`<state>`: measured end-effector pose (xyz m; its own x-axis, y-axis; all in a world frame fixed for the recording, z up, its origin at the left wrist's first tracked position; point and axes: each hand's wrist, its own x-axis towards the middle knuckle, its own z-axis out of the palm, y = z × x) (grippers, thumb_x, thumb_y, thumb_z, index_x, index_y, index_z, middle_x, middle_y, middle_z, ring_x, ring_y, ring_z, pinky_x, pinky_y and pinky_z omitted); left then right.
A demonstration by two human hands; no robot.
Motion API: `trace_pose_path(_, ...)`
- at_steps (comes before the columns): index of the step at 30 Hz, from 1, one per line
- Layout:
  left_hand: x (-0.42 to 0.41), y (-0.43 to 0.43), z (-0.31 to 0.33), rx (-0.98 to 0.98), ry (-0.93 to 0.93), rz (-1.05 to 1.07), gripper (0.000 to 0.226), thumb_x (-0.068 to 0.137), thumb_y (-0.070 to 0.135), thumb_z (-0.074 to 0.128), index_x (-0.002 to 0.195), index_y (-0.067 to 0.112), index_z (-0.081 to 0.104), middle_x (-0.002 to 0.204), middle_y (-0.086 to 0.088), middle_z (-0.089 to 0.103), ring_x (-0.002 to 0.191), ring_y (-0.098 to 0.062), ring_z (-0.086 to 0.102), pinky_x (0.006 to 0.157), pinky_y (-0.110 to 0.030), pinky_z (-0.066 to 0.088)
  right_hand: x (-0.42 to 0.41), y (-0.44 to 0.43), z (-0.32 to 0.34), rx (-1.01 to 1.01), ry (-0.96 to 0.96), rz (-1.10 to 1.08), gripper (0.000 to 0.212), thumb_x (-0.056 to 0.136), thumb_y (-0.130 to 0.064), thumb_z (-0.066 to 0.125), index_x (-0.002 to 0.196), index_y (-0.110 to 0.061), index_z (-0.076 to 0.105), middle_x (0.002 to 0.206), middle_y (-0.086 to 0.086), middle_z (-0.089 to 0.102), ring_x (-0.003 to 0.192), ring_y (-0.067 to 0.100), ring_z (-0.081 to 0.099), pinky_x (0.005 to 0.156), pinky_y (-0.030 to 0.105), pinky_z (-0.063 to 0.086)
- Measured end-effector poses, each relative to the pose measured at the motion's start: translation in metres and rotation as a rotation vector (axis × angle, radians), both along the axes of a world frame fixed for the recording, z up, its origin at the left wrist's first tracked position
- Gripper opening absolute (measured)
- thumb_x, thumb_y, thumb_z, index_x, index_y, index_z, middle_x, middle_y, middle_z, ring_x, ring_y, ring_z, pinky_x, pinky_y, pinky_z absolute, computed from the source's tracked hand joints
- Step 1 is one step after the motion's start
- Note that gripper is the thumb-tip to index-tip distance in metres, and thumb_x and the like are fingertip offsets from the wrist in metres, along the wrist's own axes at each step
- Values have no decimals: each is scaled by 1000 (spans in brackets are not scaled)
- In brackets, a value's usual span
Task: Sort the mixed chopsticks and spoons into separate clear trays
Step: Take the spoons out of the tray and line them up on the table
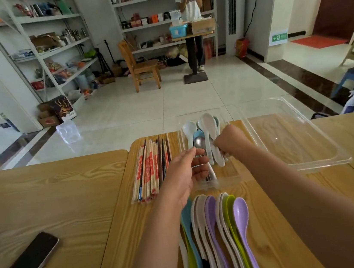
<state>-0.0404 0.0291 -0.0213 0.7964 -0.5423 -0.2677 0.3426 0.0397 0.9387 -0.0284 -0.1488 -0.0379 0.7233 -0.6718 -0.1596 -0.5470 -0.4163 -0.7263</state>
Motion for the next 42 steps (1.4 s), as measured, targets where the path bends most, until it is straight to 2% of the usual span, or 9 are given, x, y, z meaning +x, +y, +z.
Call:
trace_pose_path(3,-19,12,8,-78,5,-14,27,103,24,46,109,5,64,86,-9,69,73,-16,64,65,-27,54,-38,3,20,110,-100,-74,20,92,-17,63,86,1,65,62,9,61,47,17,55,46,25,45)
trace_pose_path(7,-64,35,0,-224,87,-64,28,103,23,45,111,4,64,84,-10,67,71,-17,63,65,-28,54,-140,38,31,403,-228,-55,23,95,-20,62,87,0,70,57,5,53,43,11,43,40,20,38)
trace_pose_path(13,-122,43,-34,-97,132,-100,26,103,26,48,102,7,65,77,-6,67,63,-13,62,57,-23,53,-228,70,-4,508,-174,-83,20,94,-12,62,92,6,68,56,7,49,38,10,40,36,18,32)
trace_pose_path(17,-134,44,-41,-65,124,-69,27,104,25,45,103,7,65,80,-8,68,65,-14,63,58,-25,53,-235,76,-25,466,-128,-85,14,94,-13,63,93,0,68,61,7,55,41,11,44,36,18,33)
trace_pose_path(23,-141,48,-42,-19,107,-68,30,104,25,45,113,4,64,84,-10,68,72,-16,65,65,-28,54,-229,87,-49,330,-36,-32,12,93,-17,64,92,-6,70,64,5,62,48,12,53,46,25,43)
trace_pose_path(31,-140,48,-46,-7,123,-64,28,104,26,47,110,5,65,84,-10,70,70,-16,66,65,-28,55,-209,90,-61,37,36,11,14,90,-24,65,79,-17,70,75,1,68,69,16,63,62,32,53)
trace_pose_path(35,-139,47,-49,10,134,-64,29,103,27,48,110,6,66,89,-12,70,74,-17,66,66,-28,55,-199,92,-64,-56,41,1,14,88,-24,63,81,-14,70,75,0,66,72,18,63,64,34,52)
trace_pose_path(38,-139,44,-49,19,150,-65,30,103,28,48,112,6,66,91,-12,70,79,-18,67,68,-28,56,-189,90,-64,-79,59,-13,15,90,-26,61,83,-14,67,76,0,64,73,20,62,57,30,47)
trace_pose_path(42,-136,41,-47,21,148,-62,31,103,28,47,113,6,66,91,-12,70,79,-18,68,70,-28,57,-176,86,-61,-87,83,-52,17,92,-32,61,88,-16,66,84,1,65,80,22,63,61,30,45)
